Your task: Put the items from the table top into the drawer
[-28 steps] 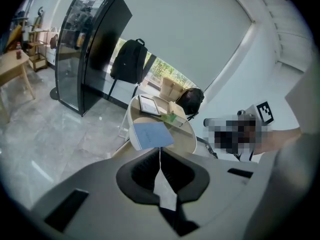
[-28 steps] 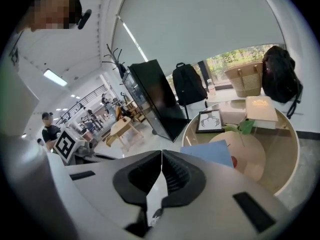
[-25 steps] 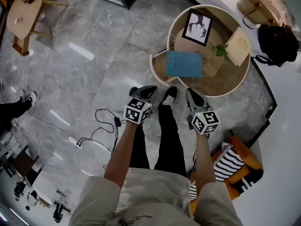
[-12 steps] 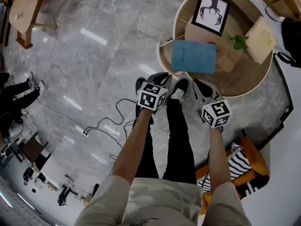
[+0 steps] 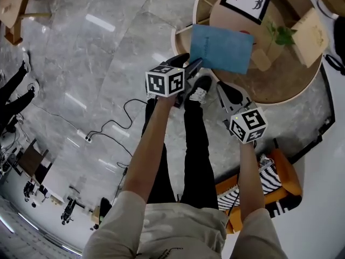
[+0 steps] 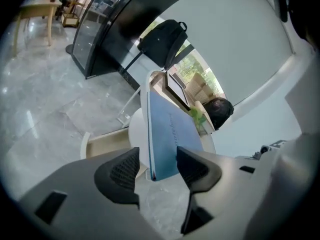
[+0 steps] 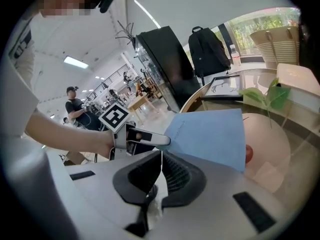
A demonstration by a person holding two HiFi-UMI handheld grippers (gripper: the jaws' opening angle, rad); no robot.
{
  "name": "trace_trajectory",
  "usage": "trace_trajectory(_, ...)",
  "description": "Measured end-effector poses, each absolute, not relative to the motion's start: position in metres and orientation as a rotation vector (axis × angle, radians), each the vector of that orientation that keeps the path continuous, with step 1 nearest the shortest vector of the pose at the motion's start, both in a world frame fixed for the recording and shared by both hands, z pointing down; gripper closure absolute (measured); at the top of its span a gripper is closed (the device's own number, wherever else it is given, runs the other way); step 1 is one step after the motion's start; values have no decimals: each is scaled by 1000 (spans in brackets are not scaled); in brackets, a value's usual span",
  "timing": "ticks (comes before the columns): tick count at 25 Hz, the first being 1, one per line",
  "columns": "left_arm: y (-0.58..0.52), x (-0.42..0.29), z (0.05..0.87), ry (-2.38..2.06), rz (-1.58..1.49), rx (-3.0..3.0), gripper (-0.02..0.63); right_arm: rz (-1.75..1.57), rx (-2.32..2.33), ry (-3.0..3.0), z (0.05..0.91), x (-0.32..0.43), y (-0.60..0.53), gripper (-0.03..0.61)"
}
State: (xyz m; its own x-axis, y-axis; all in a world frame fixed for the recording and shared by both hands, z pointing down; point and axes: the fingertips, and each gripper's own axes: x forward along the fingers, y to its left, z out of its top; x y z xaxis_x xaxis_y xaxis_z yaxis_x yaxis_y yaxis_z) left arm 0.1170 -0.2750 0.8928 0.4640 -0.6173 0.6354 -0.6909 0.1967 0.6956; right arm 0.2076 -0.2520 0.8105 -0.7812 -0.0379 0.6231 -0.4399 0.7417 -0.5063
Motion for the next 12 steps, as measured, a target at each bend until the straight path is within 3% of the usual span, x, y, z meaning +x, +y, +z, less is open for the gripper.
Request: trace_trajectory(12, -275, 136, 891, -1063, -9, 1466, 437, 835, 412, -2383, 801, 200, -252, 545)
